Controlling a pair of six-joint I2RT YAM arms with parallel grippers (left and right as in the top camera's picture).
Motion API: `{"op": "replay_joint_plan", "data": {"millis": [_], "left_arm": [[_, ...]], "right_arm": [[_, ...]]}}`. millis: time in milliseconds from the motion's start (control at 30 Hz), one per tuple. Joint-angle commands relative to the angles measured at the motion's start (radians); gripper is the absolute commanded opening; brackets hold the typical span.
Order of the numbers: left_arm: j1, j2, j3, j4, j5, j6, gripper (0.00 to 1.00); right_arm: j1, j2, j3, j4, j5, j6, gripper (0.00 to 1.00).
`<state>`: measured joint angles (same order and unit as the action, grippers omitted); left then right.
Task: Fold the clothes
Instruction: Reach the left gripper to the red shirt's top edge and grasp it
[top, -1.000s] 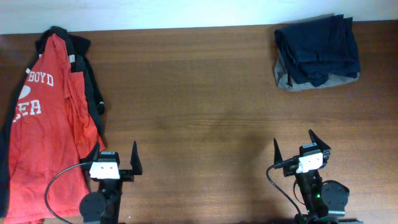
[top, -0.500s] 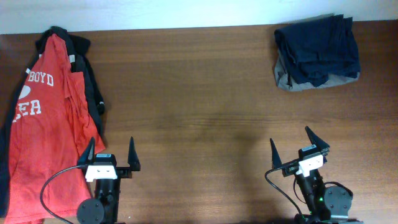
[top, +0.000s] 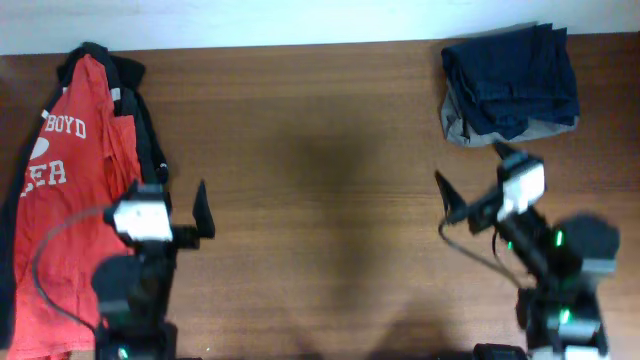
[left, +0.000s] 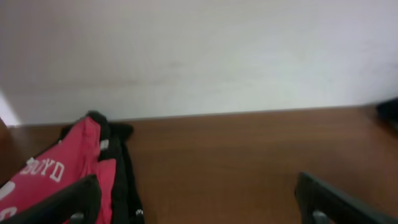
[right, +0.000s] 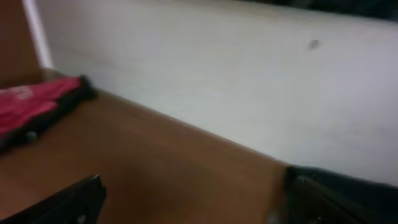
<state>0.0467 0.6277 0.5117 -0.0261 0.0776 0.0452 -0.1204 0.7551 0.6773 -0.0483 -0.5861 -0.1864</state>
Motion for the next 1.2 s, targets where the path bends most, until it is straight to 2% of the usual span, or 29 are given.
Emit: {"op": "replay_joint_plan", "data": {"millis": [0,133,267,400,533,633,767,1000,1167], "left_arm": [[-0.004,0.179,0.196,-0.100,0.045,0.033,0.99],[-0.004,0.415,0.459,-0.315,0.084,0.063,0.99],[-0.004,0.665,0.750,-0.583,0.084,0.063,0.99],[-0.006,0.848,0.929,-0.720,0.085,0.061,0.99],[-0.006,0.962,0.942,-0.719,0.097,0.062,0.99],[-0.005,1.056,0.942,-0.695,0.089,0.066,0.99],[0.012,1.128,0.942,-0.622,-0.024,0.062,0.99],[0.143,1.147,0.942,-0.463,-0.142,-0.025,0.98],[0.264,1.176,0.942,-0.397,-0.173,-0.058,0.93]], "right_arm": [[-0.005,0.180,0.177,-0.076,-0.122,0.013,0.99],[-0.005,0.398,0.408,-0.261,-0.129,0.012,0.99],[-0.005,0.603,0.661,-0.528,-0.127,0.005,0.99],[-0.005,0.782,0.864,-0.758,-0.126,0.002,0.99],[-0.005,0.878,0.909,-0.801,-0.147,0.011,0.99],[-0.005,0.930,0.909,-0.804,-0.149,0.076,0.99],[-0.005,0.960,0.909,-0.809,-0.163,0.064,0.99],[-0.004,0.960,0.909,-0.811,-0.163,0.064,0.99],[-0.004,0.961,0.909,-0.826,-0.162,0.064,0.99]]}}
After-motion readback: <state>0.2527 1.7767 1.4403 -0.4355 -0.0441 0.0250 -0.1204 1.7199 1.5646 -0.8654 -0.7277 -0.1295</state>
